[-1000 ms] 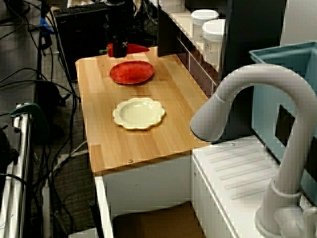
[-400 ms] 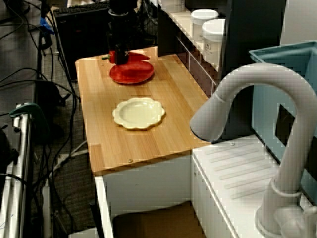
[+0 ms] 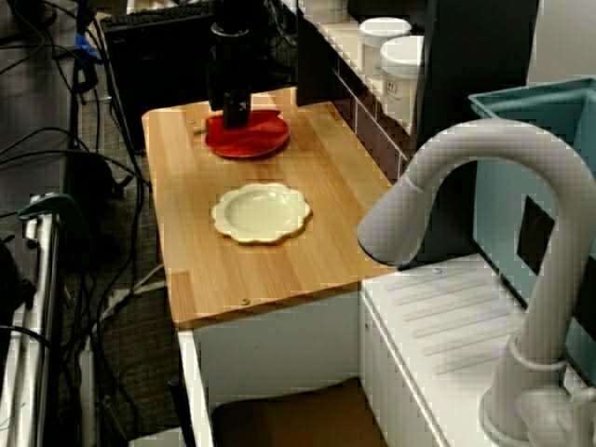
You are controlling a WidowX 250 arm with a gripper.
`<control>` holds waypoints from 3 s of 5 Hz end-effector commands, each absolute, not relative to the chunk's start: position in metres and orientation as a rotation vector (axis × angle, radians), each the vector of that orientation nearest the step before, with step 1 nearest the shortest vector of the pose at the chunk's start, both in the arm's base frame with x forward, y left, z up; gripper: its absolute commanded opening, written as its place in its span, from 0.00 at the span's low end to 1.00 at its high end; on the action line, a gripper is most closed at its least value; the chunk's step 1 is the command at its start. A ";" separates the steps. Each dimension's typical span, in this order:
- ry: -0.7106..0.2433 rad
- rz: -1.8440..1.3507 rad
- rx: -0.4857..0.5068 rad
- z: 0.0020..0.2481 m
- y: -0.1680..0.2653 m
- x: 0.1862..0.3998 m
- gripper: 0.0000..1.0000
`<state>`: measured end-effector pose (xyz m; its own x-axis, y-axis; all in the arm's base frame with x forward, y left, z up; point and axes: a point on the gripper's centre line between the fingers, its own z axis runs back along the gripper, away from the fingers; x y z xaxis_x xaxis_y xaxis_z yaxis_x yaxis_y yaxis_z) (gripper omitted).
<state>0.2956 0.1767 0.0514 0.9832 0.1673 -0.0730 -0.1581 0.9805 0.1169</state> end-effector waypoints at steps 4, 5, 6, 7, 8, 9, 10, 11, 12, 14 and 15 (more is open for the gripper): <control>-0.010 -0.270 0.100 0.083 0.163 0.290 1.00; -0.021 -0.357 0.074 0.085 0.157 0.291 1.00; -0.006 -0.553 0.066 0.086 0.150 0.294 1.00; -0.014 -0.617 0.054 0.087 0.149 0.292 1.00; -0.021 -0.612 0.042 0.090 0.148 0.290 1.00; -0.025 -0.629 0.050 0.093 0.150 0.289 1.00; -0.023 -0.496 0.054 0.094 0.155 0.285 1.00; -0.002 -0.246 0.039 0.094 0.159 0.274 1.00; 0.024 0.004 0.027 0.092 0.157 0.270 1.00; 0.018 0.152 0.064 0.095 0.157 0.274 1.00; 0.006 0.159 0.086 0.090 0.162 0.278 1.00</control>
<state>0.2819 0.1611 0.0678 0.9857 0.1589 -0.0558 -0.1552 0.9857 0.0658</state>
